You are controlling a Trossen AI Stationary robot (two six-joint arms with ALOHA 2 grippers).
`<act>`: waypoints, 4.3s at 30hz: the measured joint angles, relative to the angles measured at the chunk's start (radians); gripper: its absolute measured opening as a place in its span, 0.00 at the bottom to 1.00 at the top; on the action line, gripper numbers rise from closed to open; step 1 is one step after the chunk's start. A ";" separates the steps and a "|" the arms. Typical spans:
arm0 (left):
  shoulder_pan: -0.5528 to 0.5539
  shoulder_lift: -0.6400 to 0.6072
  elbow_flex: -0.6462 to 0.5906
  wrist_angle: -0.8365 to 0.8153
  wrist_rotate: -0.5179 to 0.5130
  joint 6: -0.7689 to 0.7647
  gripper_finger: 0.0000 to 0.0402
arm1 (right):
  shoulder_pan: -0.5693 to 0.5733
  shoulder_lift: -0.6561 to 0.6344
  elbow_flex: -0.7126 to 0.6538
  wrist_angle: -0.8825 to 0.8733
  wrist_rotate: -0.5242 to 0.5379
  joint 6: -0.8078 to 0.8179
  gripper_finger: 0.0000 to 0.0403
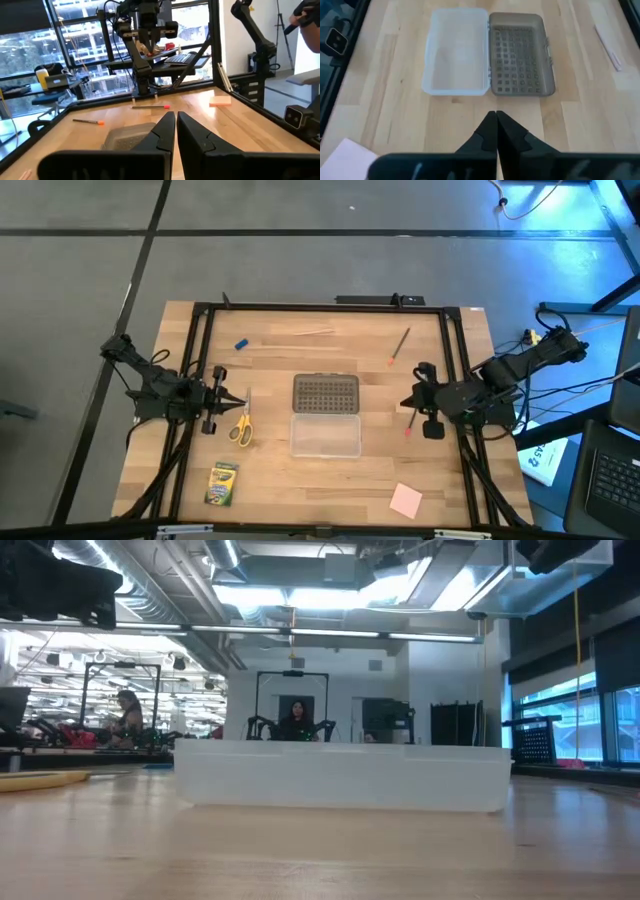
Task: Pack school essentials
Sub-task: Put the black and pink pencil into the transparent supply box
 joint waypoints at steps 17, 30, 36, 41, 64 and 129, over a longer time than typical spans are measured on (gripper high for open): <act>0.000 0.130 0.208 0.060 -0.151 0.077 0.03 | 0.000 0.016 0.000 -0.036 -0.050 -0.006 0.01; 0.014 0.754 0.710 -0.380 -0.279 -0.267 0.03 | 0.000 0.016 0.000 -0.054 -0.069 -0.031 0.01; 0.033 0.956 0.879 -0.599 -0.242 -0.496 0.03 | 0.000 0.015 0.000 -0.056 -0.169 -0.035 0.01; 0.034 1.050 0.937 -0.660 -0.142 -0.641 0.03 | 0.000 0.036 0.000 -0.089 -0.261 -0.062 0.01; 0.034 1.132 0.941 -0.674 -0.055 -0.733 0.03 | 0.009 0.331 -0.044 -0.130 -0.311 -0.225 0.33; 0.034 1.132 0.941 -0.649 -0.055 -0.795 0.03 | 0.048 0.665 -0.190 0.053 -0.260 -0.149 0.10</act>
